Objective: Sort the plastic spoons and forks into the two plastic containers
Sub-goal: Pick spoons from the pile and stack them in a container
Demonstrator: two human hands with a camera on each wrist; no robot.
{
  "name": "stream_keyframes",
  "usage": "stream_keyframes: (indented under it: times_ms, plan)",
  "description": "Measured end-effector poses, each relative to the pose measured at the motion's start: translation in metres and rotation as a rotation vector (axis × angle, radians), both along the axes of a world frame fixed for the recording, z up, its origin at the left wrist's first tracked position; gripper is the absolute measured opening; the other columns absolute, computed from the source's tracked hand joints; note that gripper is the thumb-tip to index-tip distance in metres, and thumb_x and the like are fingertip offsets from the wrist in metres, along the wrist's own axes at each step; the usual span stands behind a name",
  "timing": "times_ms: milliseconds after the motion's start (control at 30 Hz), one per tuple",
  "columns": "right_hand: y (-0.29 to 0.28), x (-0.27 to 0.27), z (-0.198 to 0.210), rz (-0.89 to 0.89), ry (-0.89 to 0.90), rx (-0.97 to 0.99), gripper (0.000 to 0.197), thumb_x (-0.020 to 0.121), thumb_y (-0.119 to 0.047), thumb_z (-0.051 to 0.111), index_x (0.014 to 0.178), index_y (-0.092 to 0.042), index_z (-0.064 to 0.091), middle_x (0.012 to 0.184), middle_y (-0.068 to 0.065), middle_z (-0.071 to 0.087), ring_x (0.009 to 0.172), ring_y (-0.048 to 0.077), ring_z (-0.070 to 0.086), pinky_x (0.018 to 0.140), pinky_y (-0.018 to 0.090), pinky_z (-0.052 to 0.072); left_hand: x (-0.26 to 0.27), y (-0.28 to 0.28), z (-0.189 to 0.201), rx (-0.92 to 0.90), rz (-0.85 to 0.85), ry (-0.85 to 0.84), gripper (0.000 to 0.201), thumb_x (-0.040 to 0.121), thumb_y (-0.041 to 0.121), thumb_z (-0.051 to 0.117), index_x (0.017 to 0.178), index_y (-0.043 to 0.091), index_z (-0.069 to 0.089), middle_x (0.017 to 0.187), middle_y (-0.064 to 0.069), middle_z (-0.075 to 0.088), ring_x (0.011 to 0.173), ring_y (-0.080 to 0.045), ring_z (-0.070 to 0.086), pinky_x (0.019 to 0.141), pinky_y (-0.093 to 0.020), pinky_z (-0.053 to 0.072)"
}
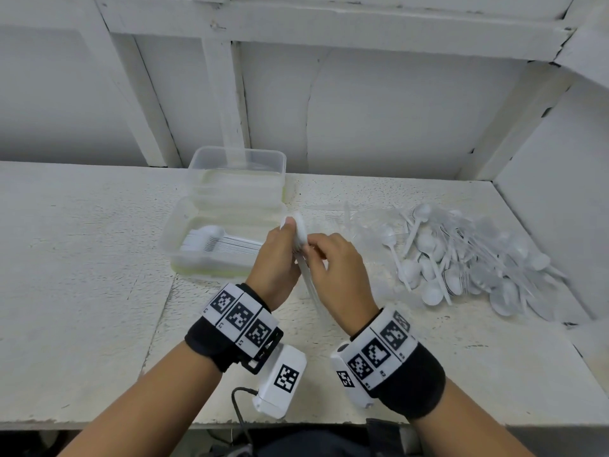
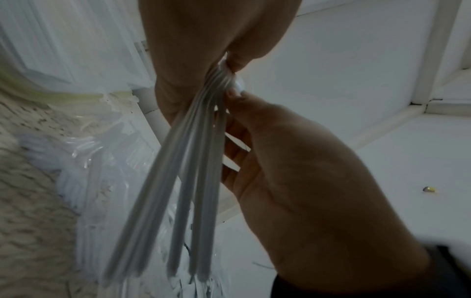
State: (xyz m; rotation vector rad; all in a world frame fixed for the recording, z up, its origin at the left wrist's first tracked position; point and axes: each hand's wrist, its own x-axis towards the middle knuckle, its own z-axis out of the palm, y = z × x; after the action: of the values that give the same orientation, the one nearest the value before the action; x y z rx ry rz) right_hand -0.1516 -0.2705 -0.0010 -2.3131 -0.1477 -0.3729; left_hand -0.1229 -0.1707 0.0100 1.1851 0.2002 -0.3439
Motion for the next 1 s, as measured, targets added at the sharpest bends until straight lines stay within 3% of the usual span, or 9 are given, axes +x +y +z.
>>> stream_keyframes:
  times_ms: [133,233,333,433,567,700,833,1000]
  plan:
    - [-0.002,0.001,0.002,0.066,0.001,-0.015,0.031,0.092,-0.029,0.046,0.108,-0.016,0.069,0.087,-0.002,0.044,0.086,0.025,0.050,0.073,0.031,0.044,-0.002,0.002,0.007,-0.086,-0.039,-0.014,0.026,0.100,0.036,0.035,0.095,0.013,0.045,0.075,-0.004,0.054,0.070,-0.015,0.059,0.066,-0.028,0.049]
    - [-0.005,0.001,0.006,0.136,0.045,0.027,0.033,0.093,-0.029,0.045,0.113,-0.015,0.067,0.090,0.000,0.041,0.086,0.018,0.048,0.077,0.025,0.042,-0.001,0.004,0.006,-0.065,-0.046,-0.047,0.024,0.098,0.027,0.045,0.080,0.010,0.046,0.070,-0.003,0.051,0.069,-0.016,0.055,0.068,-0.027,0.047]
    - [-0.010,-0.001,0.010,0.186,0.128,0.042,0.033,0.095,-0.024,0.049,0.127,-0.021,0.056,0.099,0.000,0.041,0.089,0.010,0.047,0.083,0.019,0.040,0.003,0.006,0.005,-0.086,0.003,-0.003,0.020,0.097,0.026,0.047,0.085,0.010,0.050,0.076,-0.002,0.056,0.076,-0.017,0.061,0.069,-0.029,0.049]
    - [-0.014,-0.006,0.013,0.176,0.189,-0.051,0.046,0.094,-0.036,0.050,0.138,-0.027,0.039,0.112,0.001,0.047,0.099,0.014,0.052,0.086,0.027,0.045,0.008,0.007,0.007,-0.123,0.056,0.029,0.020,0.097,0.033,0.046,0.095,0.014,0.049,0.088,-0.004,0.061,0.085,-0.019,0.062,0.075,-0.032,0.048]
    - [-0.018,-0.004,0.015,0.167,0.153,-0.386,0.049,0.096,-0.043,0.041,0.141,-0.025,0.032,0.113,0.001,0.056,0.097,0.021,0.058,0.075,0.031,0.047,0.011,0.007,0.012,-0.086,0.079,0.055,0.024,0.097,0.042,0.042,0.099,0.018,0.045,0.103,-0.009,0.065,0.101,-0.022,0.062,0.096,-0.041,0.041]
    - [-0.023,0.006,0.020,0.192,0.090,-0.505,0.044,0.100,-0.033,0.034,0.143,-0.023,0.030,0.102,0.004,0.058,0.087,0.023,0.058,0.066,0.028,0.039,0.012,0.011,0.017,-0.041,0.017,0.064,0.026,0.098,0.043,0.037,0.099,0.017,0.041,0.110,-0.009,0.064,0.096,-0.017,0.063,0.098,-0.041,0.037]
    - [-0.029,0.021,0.027,0.213,0.121,-0.429,0.037,0.100,-0.027,0.036,0.135,-0.019,0.042,0.093,0.004,0.055,0.076,0.017,0.047,0.064,0.028,0.034,0.020,0.026,0.025,0.230,-0.107,-0.003,0.033,0.099,0.041,0.034,0.102,0.014,0.054,0.106,-0.004,0.064,0.100,-0.019,0.062,0.092,-0.035,0.044]
    - [-0.038,0.041,0.040,0.247,0.150,-0.403,0.026,0.099,-0.023,0.040,0.121,-0.016,0.052,0.082,0.002,0.054,0.075,0.021,0.051,0.065,0.034,0.042,0.031,0.075,0.036,0.860,-0.277,-0.262,0.028,0.099,0.032,0.039,0.114,0.019,0.059,0.106,0.003,0.063,0.101,-0.015,0.059,0.092,-0.029,0.044]
